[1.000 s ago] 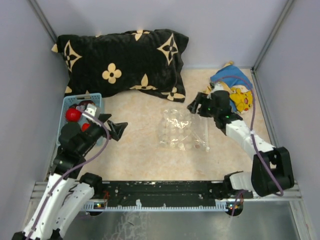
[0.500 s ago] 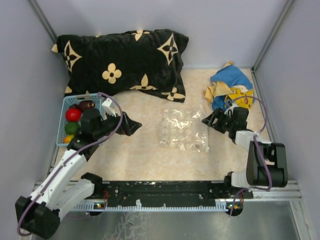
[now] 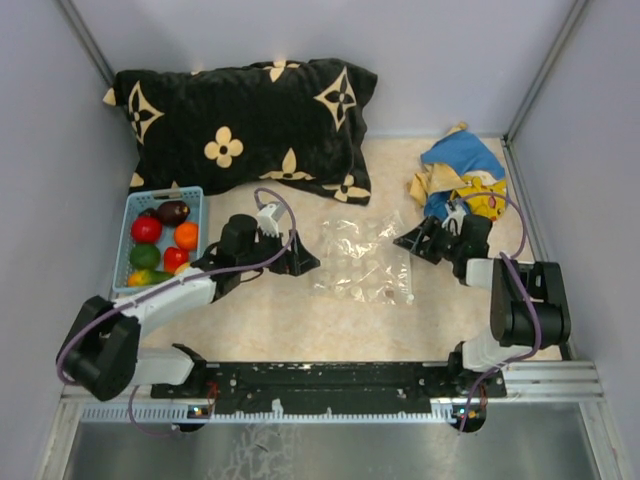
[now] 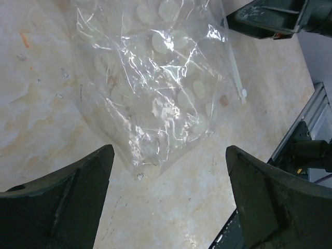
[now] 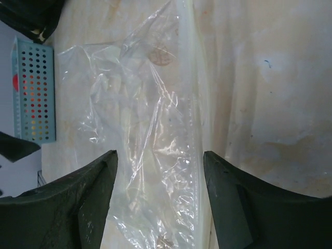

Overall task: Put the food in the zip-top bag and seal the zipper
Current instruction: Pick up the zipper food storage bag at the center of the board.

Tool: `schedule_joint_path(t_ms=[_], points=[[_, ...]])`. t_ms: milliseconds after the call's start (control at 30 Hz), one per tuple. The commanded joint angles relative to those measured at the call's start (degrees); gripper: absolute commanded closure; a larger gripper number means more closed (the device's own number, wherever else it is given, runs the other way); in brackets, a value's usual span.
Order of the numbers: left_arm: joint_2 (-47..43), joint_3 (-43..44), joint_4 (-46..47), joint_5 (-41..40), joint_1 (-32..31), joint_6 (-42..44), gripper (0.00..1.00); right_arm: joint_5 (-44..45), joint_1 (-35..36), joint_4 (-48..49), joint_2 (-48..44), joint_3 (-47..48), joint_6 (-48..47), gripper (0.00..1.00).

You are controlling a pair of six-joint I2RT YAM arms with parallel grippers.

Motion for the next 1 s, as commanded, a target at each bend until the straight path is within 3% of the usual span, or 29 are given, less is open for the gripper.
schedule_joint_path(t_ms=[0, 433, 567, 733, 967], points=[[5.55, 0.40, 8.02, -0.86, -1.41, -1.37, 0.07, -4.36, 0.88, 4.78, -4.60, -0.32, 1.45, 0.34], [18.59, 0.66, 13.90, -2.78, -2.27, 0.09, 0.17, -3.54, 9.24, 0.99, -10.39, 1.58, 1.33, 0.47], [16.86, 0.05, 13.26, -4.35, -2.31, 0.73, 0.17, -1.00, 10.21, -0.83, -11.05, 1.70, 0.70, 0.47], [10.94, -0.83, 8.23, -7.25, -2.36, 1.75, 0.15, 4.66, 10.13, -7.04, -8.18, 4.47, -4.73, 0.39], [5.93, -3.15, 4.58, -12.93, -2.45, 3.56, 0.13, 1.18, 10.28, 2.35, 1.80, 6.13, -0.71, 0.33]])
